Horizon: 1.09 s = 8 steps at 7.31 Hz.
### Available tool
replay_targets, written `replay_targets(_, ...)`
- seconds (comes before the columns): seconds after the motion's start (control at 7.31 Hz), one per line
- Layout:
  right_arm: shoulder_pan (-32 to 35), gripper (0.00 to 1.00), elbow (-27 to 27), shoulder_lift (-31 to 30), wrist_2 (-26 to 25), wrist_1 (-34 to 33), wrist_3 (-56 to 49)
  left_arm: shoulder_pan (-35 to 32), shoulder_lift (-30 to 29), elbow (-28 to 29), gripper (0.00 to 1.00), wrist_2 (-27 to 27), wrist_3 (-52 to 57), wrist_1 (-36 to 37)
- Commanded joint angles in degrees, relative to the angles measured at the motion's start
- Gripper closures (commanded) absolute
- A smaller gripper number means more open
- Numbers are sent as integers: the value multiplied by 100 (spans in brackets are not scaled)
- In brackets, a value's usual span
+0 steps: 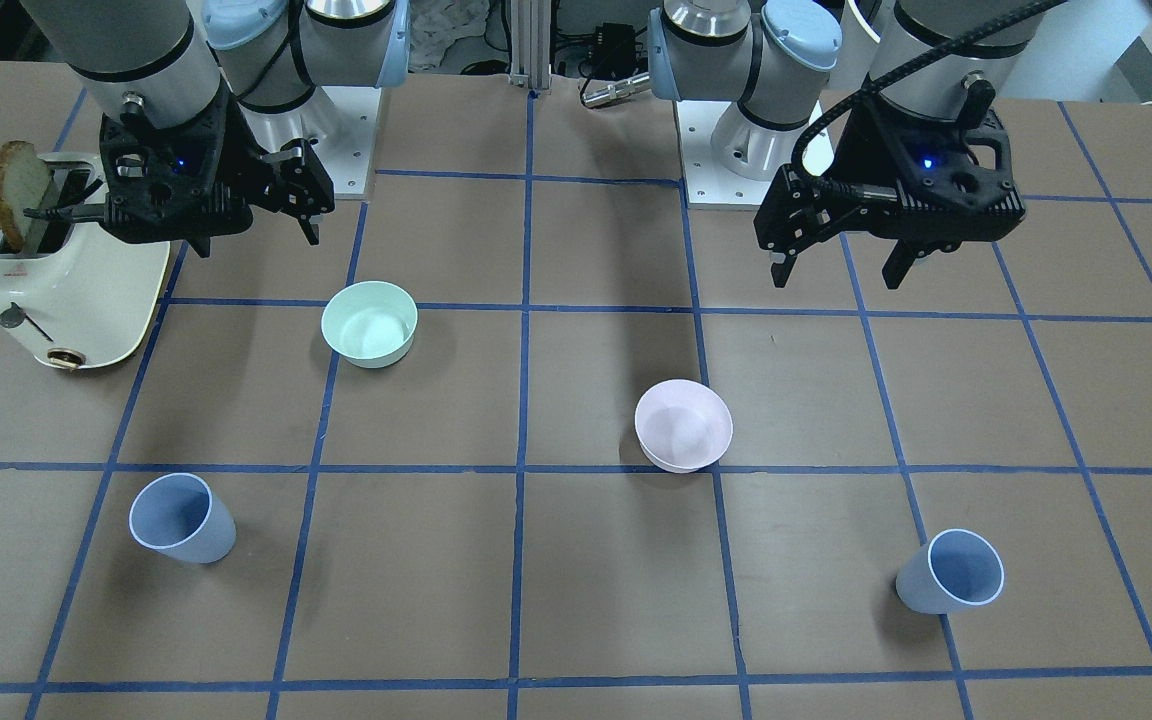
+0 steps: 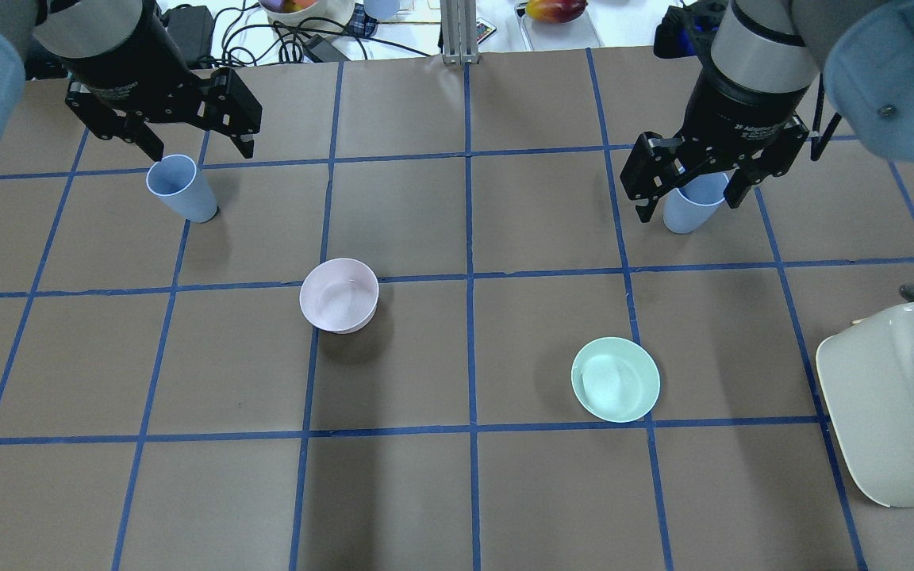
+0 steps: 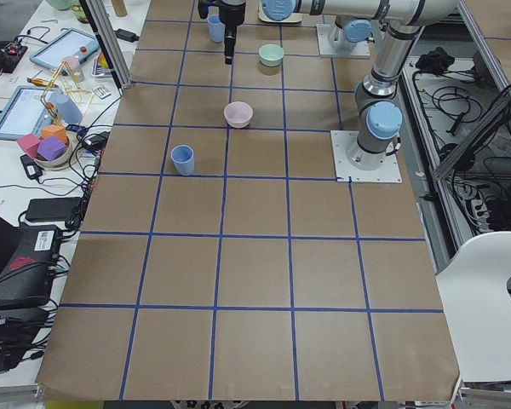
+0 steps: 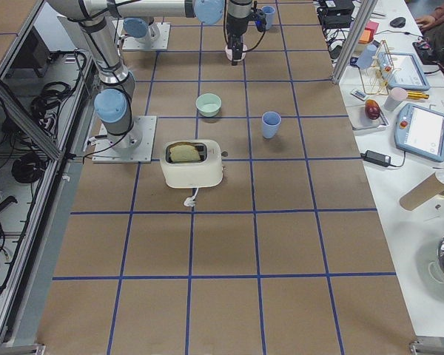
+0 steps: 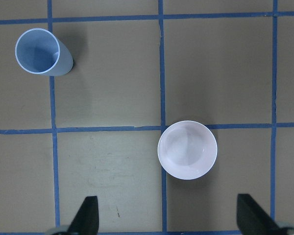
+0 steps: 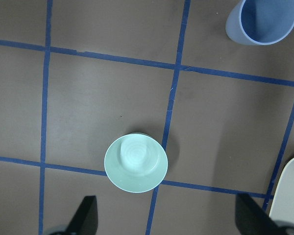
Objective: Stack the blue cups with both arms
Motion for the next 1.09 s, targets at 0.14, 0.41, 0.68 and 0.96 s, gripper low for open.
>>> replay_targets(0.14,-5,0,35,3,-19,13,3,0,44,-9,0,0,0,0)
replay_targets(0.41,4,0,35,3,-19,13,-15,0,53,-9,0,0,0,-9)
replay_targets(0.68,-5,0,35,3,-10,-5,-23,9,54,-9,0,0,0,-18)
replay_targets(0.96,4,0,35,3,-10,-14,-50,17,97,-97,0,9,78,-9)
